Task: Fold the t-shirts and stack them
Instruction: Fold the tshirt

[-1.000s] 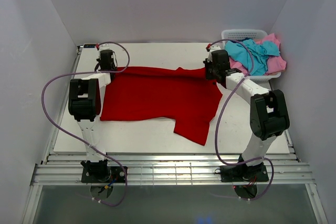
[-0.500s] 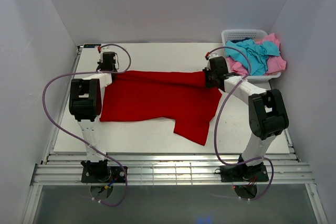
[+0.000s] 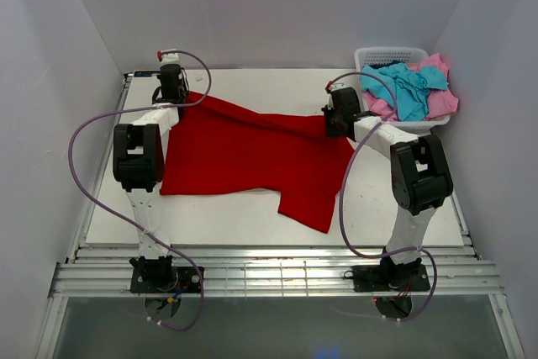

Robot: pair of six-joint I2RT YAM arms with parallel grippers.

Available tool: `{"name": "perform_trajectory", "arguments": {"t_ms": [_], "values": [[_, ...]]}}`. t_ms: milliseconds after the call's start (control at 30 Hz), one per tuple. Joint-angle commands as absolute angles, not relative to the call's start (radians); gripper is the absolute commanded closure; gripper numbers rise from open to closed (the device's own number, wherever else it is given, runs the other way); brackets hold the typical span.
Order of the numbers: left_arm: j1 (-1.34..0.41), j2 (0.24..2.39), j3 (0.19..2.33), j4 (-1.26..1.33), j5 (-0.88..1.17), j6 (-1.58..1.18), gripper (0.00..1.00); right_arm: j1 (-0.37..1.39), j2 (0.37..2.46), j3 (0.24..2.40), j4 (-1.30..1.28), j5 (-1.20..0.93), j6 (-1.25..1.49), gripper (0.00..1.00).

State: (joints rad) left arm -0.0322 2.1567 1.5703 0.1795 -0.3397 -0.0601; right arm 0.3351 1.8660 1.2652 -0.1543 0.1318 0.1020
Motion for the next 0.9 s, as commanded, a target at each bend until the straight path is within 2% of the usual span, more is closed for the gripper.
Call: {"name": "perform_trajectory", "arguments": {"t_ms": [0, 133, 300, 600, 867], "values": [[-0.032, 2.172, 1.617, 0.248, -0.301, -0.028, 1.00, 0.331, 1.896, 1.310, -0.144, 0.140, 0.109, 0.92], [-0.032, 2.206, 1.600, 0.268, -0.369, 0.046, 1.00, 0.331, 1.917, 1.299, -0.120, 0.118, 0.117, 0.92], [-0.032, 2.207, 1.473, 0.452, -0.390, 0.150, 1.00, 0.331, 1.927, 1.289, -0.098, 0.107, 0.121, 0.92], [-0.034, 2.281, 1.497, 0.563, -0.419, 0.224, 1.00, 0.331, 1.925, 1.302, -0.087, 0.100, 0.123, 0.92], [-0.043, 2.171, 1.355, 0.681, -0.466, 0.204, 1.00, 0.331, 1.921, 1.298, -0.095, 0.095, 0.121, 0.92]]}}
